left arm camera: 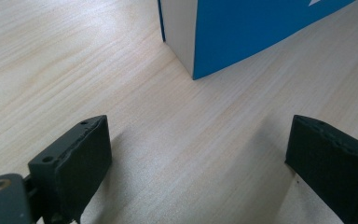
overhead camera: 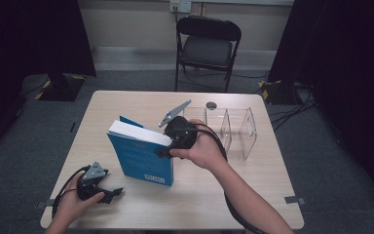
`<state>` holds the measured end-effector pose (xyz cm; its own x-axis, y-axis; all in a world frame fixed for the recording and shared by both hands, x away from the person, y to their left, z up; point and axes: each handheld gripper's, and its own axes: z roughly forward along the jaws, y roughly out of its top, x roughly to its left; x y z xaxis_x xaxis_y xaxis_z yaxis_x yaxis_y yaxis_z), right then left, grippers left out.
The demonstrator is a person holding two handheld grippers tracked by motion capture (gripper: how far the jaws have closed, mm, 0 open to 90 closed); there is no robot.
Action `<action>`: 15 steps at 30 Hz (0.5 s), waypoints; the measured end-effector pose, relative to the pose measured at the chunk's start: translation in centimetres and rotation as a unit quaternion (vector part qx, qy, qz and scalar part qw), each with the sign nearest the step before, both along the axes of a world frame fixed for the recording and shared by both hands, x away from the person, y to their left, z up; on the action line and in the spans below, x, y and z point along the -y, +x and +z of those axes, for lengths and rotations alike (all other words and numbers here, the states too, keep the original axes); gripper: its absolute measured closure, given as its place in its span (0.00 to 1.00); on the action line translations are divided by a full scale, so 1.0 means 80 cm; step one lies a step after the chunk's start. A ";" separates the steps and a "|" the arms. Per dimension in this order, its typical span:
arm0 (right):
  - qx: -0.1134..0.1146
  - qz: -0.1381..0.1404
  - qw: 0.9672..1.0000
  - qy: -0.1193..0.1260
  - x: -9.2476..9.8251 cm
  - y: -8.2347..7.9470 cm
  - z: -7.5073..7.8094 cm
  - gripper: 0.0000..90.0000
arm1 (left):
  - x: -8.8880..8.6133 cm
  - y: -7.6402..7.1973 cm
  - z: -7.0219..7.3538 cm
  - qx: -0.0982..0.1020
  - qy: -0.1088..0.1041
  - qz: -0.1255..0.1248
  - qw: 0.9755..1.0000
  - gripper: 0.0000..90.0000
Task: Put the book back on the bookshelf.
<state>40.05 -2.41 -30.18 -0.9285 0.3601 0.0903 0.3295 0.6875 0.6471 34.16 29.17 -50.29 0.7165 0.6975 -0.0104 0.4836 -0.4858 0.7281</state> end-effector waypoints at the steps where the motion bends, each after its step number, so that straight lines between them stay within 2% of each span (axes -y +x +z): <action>1: 0.000 -0.007 1.000 0.000 0.000 0.001 0.000 0.64 | 0.000 0.000 0.000 0.000 -0.002 0.001 1.000 0.06; 3: -0.003 -0.017 1.000 0.000 -0.001 0.001 0.001 0.63 | 0.000 0.000 0.000 0.000 -0.001 0.000 1.000 0.06; 7: -0.009 -0.021 1.000 0.008 -0.004 0.001 0.002 0.58 | 0.000 0.000 0.000 0.000 0.000 0.000 1.000 0.06; 9: -0.010 -0.017 1.000 -0.004 -0.008 0.001 0.004 0.61 | 0.000 0.000 0.000 0.001 0.000 0.001 1.000 0.06; 11: -0.010 -0.006 1.000 -0.027 -0.014 0.001 0.006 0.63 | 0.000 0.000 0.000 0.000 0.000 0.000 1.000 0.06; 15: 0.003 0.004 0.999 -0.045 -0.019 0.001 0.009 0.66 | 0.000 0.000 0.000 -0.001 0.001 0.000 1.000 0.06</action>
<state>40.10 -0.86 -29.50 -0.9318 0.3593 0.0521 0.3203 0.7460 0.5839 34.17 29.16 -50.26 0.7167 0.6973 -0.0108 0.4854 -0.4876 0.7257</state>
